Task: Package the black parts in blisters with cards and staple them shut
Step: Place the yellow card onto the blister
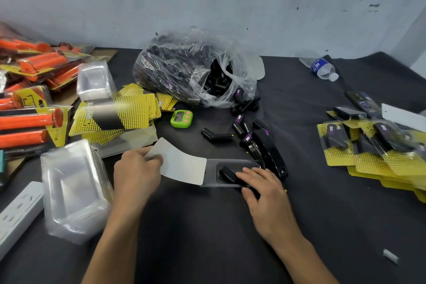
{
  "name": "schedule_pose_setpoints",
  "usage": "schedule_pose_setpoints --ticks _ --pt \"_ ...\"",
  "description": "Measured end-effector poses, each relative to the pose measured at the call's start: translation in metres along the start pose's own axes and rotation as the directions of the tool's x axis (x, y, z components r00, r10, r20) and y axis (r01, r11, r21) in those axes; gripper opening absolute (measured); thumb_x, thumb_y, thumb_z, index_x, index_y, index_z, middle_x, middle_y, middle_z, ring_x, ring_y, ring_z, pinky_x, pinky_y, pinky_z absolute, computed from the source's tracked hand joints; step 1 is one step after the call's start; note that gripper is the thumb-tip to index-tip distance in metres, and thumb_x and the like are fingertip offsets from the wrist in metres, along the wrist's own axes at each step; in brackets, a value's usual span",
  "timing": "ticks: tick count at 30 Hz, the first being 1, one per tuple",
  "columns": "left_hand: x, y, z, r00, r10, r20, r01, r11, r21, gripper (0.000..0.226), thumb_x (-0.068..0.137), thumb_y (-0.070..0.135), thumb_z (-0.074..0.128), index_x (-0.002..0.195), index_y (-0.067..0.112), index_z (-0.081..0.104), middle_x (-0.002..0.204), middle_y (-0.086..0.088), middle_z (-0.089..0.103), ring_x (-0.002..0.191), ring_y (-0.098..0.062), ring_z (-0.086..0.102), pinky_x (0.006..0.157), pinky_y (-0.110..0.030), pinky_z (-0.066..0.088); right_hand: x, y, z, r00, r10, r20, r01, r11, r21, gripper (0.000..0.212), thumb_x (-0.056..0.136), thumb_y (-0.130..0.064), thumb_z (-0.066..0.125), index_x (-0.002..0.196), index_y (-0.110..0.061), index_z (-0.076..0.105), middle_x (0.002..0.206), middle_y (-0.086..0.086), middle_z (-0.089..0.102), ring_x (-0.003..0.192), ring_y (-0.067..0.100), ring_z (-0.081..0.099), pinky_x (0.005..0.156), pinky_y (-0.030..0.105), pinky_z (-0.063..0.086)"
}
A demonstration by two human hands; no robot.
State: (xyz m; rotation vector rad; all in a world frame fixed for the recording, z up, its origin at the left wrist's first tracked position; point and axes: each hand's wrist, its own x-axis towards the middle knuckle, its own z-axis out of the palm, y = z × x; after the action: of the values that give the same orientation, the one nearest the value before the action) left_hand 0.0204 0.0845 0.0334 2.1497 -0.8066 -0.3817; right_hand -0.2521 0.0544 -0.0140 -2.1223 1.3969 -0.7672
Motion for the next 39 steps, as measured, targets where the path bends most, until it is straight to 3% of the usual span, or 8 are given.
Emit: schedule_pose_setpoints --ticks 7,13,16,19,27,30,34,39 --pt "-0.006 0.002 0.007 0.999 0.042 0.021 -0.041 0.998 -0.055 0.026 0.093 0.017 0.067 0.114 0.024 0.080 0.088 0.001 0.067 0.073 -0.008 0.053 0.060 -0.025 0.039 0.000 0.001 0.001 1.000 -0.024 -0.016 0.025 1.000 0.016 0.039 0.098 -0.008 0.067 0.133 -0.027 0.070 0.137 -0.018 0.058 0.132 -0.005 0.037 0.118 0.010 0.010" --pt "-0.009 -0.005 0.019 1.000 0.010 0.013 -0.009 0.995 -0.101 0.023 0.091 0.019 0.068 0.111 0.023 0.081 0.073 0.021 0.061 0.072 -0.002 0.052 0.069 -0.031 0.040 0.001 0.001 0.002 0.999 -0.032 -0.016 0.032 0.999 0.018 0.040 0.097 -0.007 0.067 0.133 -0.026 0.070 0.139 -0.013 0.061 0.133 -0.001 0.041 0.117 0.005 0.004" --pt "-0.014 -0.005 0.026 0.998 0.001 0.060 0.008 0.989 -0.151 0.019 0.090 0.018 0.068 0.087 0.032 0.081 0.065 0.024 0.063 0.071 0.000 0.057 0.058 -0.023 0.041 0.001 0.001 0.002 0.999 -0.047 -0.023 0.048 0.999 0.018 0.040 0.097 -0.006 0.068 0.132 -0.025 0.071 0.139 -0.011 0.063 0.131 -0.002 0.041 0.117 0.005 0.005" --pt "-0.022 -0.003 0.033 0.994 -0.018 0.106 0.037 0.981 -0.188 0.042 0.090 0.019 0.068 0.058 0.047 0.066 0.063 0.034 0.064 0.072 -0.002 0.062 0.057 -0.022 0.043 0.001 0.001 0.002 0.998 -0.059 -0.025 0.059 0.998 0.015 0.040 0.096 -0.005 0.069 0.131 -0.024 0.072 0.138 -0.009 0.065 0.129 -0.001 0.043 0.116 0.005 0.006" --pt "-0.041 0.004 0.045 0.985 -0.030 0.168 0.075 0.959 -0.272 0.012 0.085 0.026 0.064 0.080 0.028 0.073 0.076 0.012 0.076 0.075 -0.016 0.072 0.069 -0.040 0.060 0.000 0.003 0.003 0.997 -0.072 -0.031 0.072 0.997 -0.007 0.042 0.094 -0.015 0.072 0.133 -0.030 0.069 0.134 -0.024 0.055 0.126 -0.018 0.030 0.117 0.006 0.004" --pt "-0.046 0.005 0.048 0.984 -0.055 0.167 0.101 0.955 -0.278 0.009 0.083 0.031 0.065 0.080 0.029 0.073 0.076 0.012 0.075 0.071 -0.017 0.073 0.068 -0.039 0.060 0.000 0.002 0.003 0.997 -0.066 -0.050 0.066 0.998 0.009 0.044 0.093 -0.016 0.071 0.134 -0.031 0.068 0.130 -0.029 0.055 0.124 -0.023 0.032 0.121 0.013 0.015" --pt "-0.050 0.009 0.053 0.987 -0.055 0.153 0.097 0.954 -0.283 0.011 0.086 0.026 0.067 0.076 0.029 0.071 0.068 0.009 0.074 0.055 -0.006 0.069 0.058 -0.031 0.053 -0.002 0.000 0.003 0.998 -0.010 -0.063 0.012 0.999 0.038 0.059 0.091 -0.024 0.068 0.147 -0.035 0.053 0.128 -0.035 0.051 0.122 -0.022 0.026 0.114 0.002 0.008" --pt "-0.057 0.011 0.060 0.991 -0.045 0.122 0.082 0.945 -0.316 0.013 0.087 0.022 0.067 0.077 0.030 0.070 0.070 0.009 0.074 0.056 -0.002 0.068 0.057 -0.031 0.053 -0.001 -0.003 0.002 0.998 -0.040 -0.055 0.038 0.999 -0.024 0.055 0.090 -0.031 0.067 0.144 -0.029 0.058 0.120 -0.031 0.051 0.115 -0.026 0.026 0.118 0.026 0.027"
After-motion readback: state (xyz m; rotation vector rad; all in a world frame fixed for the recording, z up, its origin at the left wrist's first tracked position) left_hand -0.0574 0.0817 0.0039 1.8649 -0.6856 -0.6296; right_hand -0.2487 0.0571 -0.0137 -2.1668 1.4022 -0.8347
